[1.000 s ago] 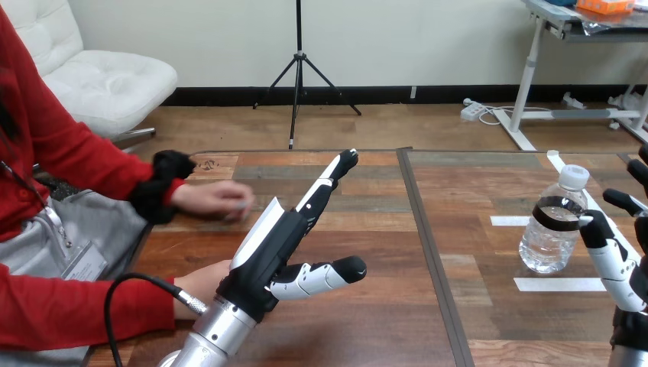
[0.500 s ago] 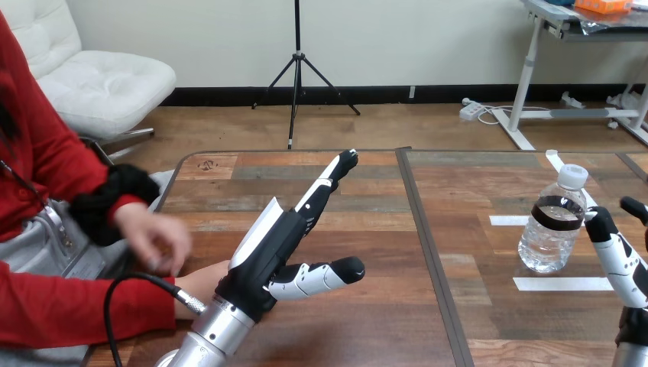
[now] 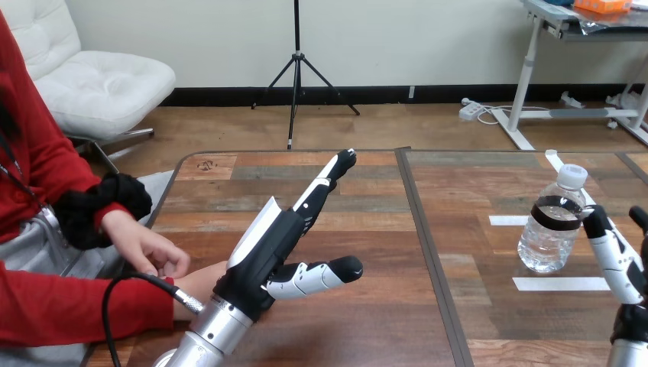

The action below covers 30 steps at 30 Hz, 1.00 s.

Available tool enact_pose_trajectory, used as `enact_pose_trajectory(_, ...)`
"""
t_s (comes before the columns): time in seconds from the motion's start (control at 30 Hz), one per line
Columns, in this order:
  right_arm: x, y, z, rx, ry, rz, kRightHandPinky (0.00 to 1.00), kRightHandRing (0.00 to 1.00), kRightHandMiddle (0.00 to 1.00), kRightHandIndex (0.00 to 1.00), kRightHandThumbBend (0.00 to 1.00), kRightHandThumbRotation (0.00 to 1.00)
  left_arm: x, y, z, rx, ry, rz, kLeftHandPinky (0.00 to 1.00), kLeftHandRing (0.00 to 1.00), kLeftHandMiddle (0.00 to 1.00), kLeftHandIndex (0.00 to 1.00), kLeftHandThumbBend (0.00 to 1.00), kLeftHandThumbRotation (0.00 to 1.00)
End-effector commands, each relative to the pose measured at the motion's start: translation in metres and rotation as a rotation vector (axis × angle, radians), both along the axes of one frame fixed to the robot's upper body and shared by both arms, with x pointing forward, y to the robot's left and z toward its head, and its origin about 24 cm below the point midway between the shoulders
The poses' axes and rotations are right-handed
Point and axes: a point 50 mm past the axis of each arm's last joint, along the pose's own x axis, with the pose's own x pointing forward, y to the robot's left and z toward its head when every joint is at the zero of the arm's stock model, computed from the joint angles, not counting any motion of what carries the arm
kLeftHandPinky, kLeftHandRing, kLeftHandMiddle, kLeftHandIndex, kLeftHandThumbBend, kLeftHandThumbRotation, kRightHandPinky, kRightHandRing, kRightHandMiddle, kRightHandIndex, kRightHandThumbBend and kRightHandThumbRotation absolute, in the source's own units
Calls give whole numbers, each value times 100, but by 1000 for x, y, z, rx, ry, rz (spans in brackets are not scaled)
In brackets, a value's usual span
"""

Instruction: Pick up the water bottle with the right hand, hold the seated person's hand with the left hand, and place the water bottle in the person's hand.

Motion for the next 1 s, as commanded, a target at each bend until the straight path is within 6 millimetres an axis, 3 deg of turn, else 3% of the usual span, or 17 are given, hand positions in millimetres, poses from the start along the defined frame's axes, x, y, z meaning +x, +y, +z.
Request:
enact_pose_trajectory(0.0,24,-4,17,-10,-29,22,96,100,100,100,100,67,8,4,13,-29,-52,30,100,100,100,100,100,81)
enact_pose_trajectory(0.97,49,-9,7,36,170,53,99,100,100,100,100,70,6,6,12,-29,-50,31,100,100,100,100,100,81)
